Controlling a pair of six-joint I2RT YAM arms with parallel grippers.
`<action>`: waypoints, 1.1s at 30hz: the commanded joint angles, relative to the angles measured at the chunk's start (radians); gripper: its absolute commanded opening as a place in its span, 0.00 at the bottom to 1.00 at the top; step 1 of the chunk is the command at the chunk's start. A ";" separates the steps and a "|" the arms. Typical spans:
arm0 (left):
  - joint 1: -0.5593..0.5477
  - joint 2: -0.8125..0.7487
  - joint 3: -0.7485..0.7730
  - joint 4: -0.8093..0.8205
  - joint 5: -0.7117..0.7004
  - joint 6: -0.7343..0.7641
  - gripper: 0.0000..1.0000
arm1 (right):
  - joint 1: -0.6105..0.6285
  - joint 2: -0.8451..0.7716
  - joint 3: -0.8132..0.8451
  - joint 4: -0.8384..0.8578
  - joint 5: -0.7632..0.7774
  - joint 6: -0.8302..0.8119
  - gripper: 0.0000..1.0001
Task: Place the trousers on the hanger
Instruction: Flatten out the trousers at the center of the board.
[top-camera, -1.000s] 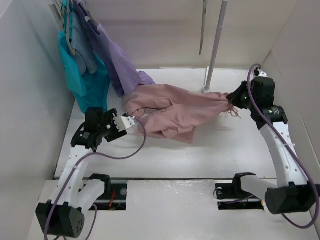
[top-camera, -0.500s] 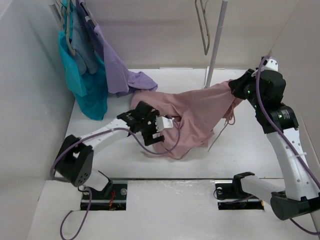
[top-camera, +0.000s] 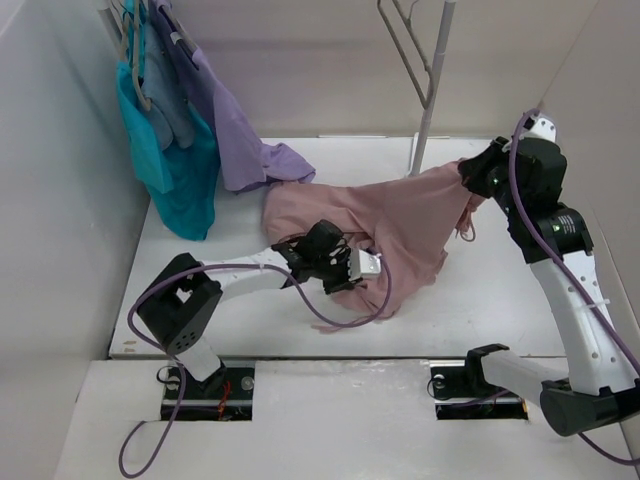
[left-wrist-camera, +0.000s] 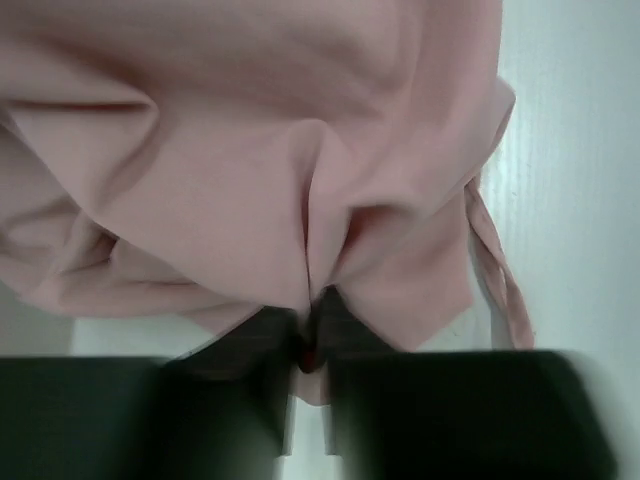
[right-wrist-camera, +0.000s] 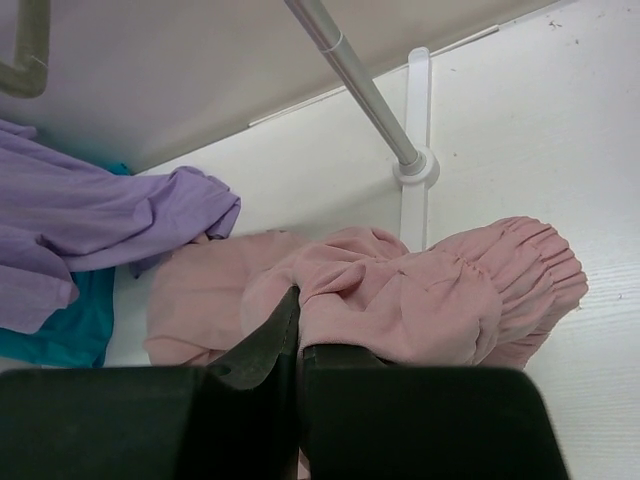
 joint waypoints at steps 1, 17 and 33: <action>-0.011 -0.015 -0.026 0.159 -0.045 -0.128 0.00 | -0.009 -0.051 0.011 0.037 0.039 0.012 0.00; 0.341 -0.372 0.371 -0.511 -0.256 -0.052 0.00 | -0.027 -0.180 0.057 -0.156 0.227 0.000 0.00; 0.436 -0.715 0.578 -0.381 -0.692 -0.095 0.00 | -0.027 -0.074 0.382 -0.440 0.284 -0.084 0.00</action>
